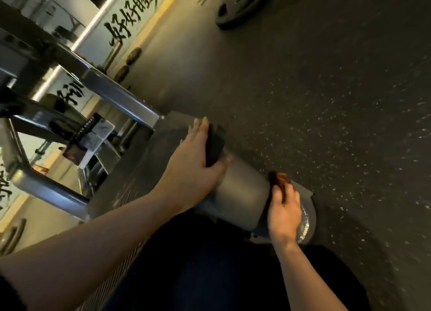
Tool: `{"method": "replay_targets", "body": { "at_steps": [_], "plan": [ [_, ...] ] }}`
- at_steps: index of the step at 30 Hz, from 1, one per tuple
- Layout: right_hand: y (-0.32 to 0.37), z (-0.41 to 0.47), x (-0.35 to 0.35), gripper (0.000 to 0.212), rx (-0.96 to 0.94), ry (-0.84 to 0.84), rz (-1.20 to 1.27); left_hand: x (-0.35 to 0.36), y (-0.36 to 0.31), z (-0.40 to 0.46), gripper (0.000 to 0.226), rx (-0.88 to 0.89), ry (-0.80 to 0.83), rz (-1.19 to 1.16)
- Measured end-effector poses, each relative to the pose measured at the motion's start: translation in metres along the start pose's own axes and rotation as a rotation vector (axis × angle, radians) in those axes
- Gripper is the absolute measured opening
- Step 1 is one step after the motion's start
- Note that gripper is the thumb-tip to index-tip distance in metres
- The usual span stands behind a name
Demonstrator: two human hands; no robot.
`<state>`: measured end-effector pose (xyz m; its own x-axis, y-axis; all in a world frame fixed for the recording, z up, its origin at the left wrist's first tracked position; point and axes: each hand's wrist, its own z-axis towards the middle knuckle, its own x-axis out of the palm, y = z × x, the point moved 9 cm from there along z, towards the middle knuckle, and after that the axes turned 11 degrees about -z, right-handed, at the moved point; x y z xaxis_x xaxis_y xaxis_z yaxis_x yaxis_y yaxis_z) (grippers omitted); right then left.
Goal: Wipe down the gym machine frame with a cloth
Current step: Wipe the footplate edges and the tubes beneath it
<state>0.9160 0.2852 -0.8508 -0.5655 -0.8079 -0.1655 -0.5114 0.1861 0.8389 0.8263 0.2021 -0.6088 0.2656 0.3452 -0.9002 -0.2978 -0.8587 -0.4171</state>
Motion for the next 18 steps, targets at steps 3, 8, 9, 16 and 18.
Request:
{"method": "replay_targets", "body": {
  "at_steps": [3,8,9,16,18],
  "plan": [
    [0.022,-0.013,-0.007,0.021,0.044,0.053,-0.019,0.004,-0.003,-0.001,0.086,-0.012,0.056,0.021],
    [0.103,-0.050,0.007,0.027,-0.032,0.247,0.062,0.007,-0.002,0.000,0.085,-0.090,0.185,0.133],
    [0.110,-0.053,0.006,0.026,-0.036,0.261,0.031,0.010,-0.001,0.000,0.085,-0.097,0.214,0.156],
    [0.125,-0.038,-0.055,0.024,0.277,0.125,-0.204,0.017,0.002,-0.004,0.081,-0.142,0.327,0.175],
    [0.134,-0.031,-0.074,0.018,0.320,0.049,-0.250,0.014,-0.001,-0.001,0.082,-0.118,0.316,0.166]
  ]
}}
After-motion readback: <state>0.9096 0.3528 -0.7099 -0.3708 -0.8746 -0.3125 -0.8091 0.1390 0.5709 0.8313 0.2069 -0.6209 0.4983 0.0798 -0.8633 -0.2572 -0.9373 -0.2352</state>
